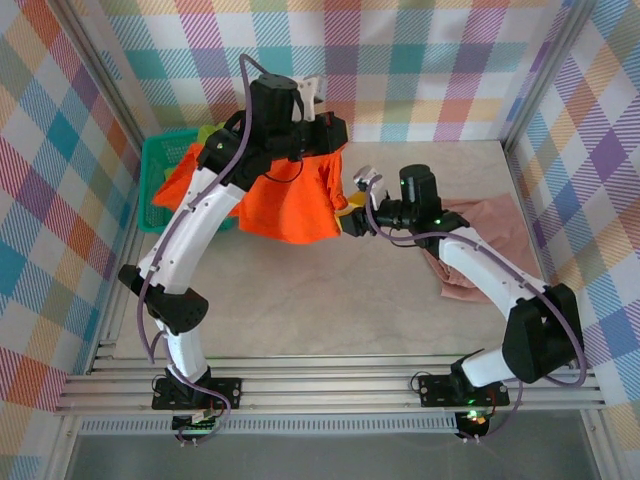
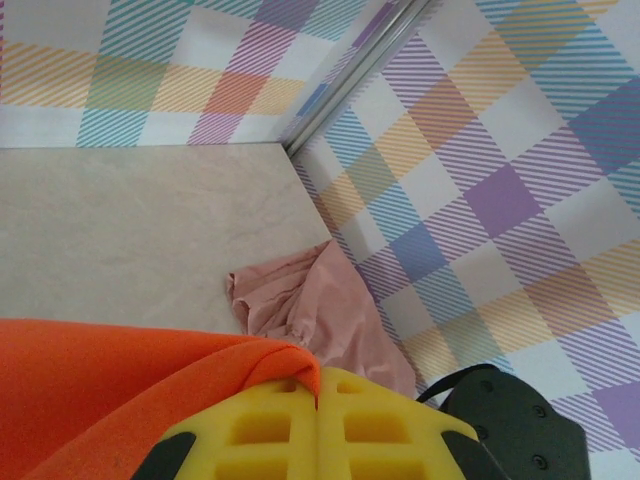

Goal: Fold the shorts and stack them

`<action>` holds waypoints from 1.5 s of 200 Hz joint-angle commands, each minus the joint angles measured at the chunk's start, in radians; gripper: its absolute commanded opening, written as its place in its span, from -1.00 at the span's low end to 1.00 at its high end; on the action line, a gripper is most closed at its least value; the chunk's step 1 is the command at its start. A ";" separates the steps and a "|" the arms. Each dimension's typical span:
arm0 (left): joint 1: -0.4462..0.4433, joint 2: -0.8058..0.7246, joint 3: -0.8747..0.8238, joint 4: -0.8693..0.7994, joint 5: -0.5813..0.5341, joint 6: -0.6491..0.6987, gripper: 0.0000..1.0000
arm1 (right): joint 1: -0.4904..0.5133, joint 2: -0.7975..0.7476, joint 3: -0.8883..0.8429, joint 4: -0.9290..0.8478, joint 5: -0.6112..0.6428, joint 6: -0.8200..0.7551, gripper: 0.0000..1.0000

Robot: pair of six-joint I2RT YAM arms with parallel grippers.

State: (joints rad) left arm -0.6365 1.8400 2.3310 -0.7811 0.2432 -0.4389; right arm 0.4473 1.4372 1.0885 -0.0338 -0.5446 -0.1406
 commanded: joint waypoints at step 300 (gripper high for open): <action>0.008 -0.334 -0.168 0.175 -0.212 0.179 -1.00 | -0.009 -0.264 0.542 -0.130 0.504 -0.025 -1.00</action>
State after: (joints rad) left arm -0.6361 1.5036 2.1239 -0.6445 -0.0097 -0.2745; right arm 0.4538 1.2366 1.5944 -0.1692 -0.1486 -0.1146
